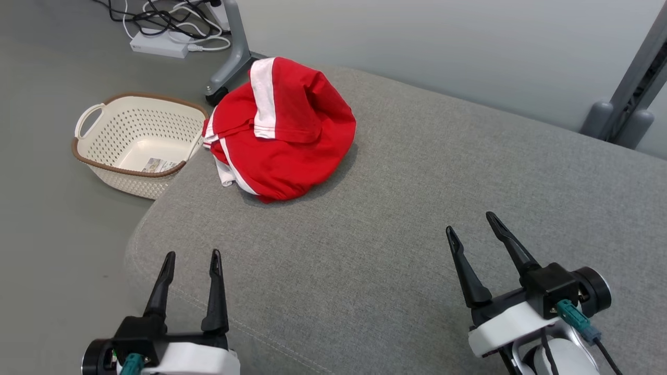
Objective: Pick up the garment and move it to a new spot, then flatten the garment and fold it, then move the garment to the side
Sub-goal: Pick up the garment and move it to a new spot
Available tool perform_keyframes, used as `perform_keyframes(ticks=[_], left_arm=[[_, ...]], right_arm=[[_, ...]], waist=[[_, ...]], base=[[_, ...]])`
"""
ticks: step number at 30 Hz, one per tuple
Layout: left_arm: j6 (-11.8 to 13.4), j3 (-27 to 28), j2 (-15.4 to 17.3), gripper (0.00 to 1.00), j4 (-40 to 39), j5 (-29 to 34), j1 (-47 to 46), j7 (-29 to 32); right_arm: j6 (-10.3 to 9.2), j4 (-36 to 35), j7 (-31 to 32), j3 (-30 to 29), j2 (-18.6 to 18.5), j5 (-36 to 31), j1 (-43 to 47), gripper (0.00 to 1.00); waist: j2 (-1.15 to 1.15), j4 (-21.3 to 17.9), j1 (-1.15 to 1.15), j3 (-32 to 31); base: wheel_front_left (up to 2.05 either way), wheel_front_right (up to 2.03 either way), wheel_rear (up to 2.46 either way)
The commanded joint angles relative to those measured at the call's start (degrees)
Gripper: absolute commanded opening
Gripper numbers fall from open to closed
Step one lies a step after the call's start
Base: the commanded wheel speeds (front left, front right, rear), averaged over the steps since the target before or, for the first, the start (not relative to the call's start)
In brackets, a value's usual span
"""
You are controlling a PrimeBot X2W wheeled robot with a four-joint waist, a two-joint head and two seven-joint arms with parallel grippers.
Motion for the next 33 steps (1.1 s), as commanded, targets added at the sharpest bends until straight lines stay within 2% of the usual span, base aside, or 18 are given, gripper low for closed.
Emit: perform_keyframes(ticks=[1,6,8,11,15,19,26,30,33], left_arm=[[-1.0,0.6,0.2,1.0,0.0,-1.0,-2.2,0.0],[-3.2,3.0,0.2,1.0,1.5,-3.2,-6.3,0.0],[-5.0,4.6,0.2,1.0,2.3,-2.8,-9.6,0.0],[-8.2,6.7,2.3,1.0,4.6,-1.8,-15.1,0.0],[-11.5,7.5,6.2,1.0,11.5,-2.9,-24.9,1.2],[-13.4,7.3,8.3,1.0,18.4,-9.4,-35.6,10.4],[-14.1,2.4,12.4,1.0,24.6,-16.1,-50.4,27.8],[-14.0,0.1,14.6,1.0,27.4,-16.3,-56.1,31.6],[-14.0,-1.1,14.9,1.0,29.7,-17.9,-59.6,33.4]], right_arm=[[0.03,-0.7,-0.3,-1.3,-0.5,-1.3,-0.1,1.0],[0.03,-2.5,-0.3,-2.7,-0.8,-3.0,-0.4,1.0],[0.02,-3.3,-0.3,-2.7,-1.4,-3.7,-1.3,1.0],[0.02,-4.4,-0.3,-1.6,-2.2,-4.1,-2.4,1.0],[0.02,-5.2,-0.3,-0.7,-3.4,-4.3,-4.6,1.0],[0.02,-6.6,0.0,-0.1,-4.0,-3.9,-6.6,1.0],[0.02,-11.2,2.1,2.8,-4.7,-3.1,-9.4,1.0],[0.02,-12.4,3.1,4.0,-5.0,-2.3,-10.5,1.0],[0.03,-12.7,3.1,4.7,-5.3,-2.2,-11.1,1.0]], waist=[[0.0,0.2,0.0,2.1],[0.0,-0.5,0.0,5.9],[0.0,-1.3,0.0,8.1],[0.0,-2.6,0.0,11.1],[0.0,-4.3,0.0,14.3],[0.0,-5.4,0.0,17.1],[0.0,-7.8,0.0,21.3],[0.0,-9.3,0.0,23.3],[0.0,-10.3,0.0,24.6]], base=[[0.0,0.0,0.0],[0.0,0.0,0.0],[0.0,0.0,0.0],[0.0,0.0,0.0],[0.0,0.0,0.0],[0.0,0.0,0.0],[0.0,0.0,0.0],[0.0,0.0,0.0],[0.0,0.0,0.0]])
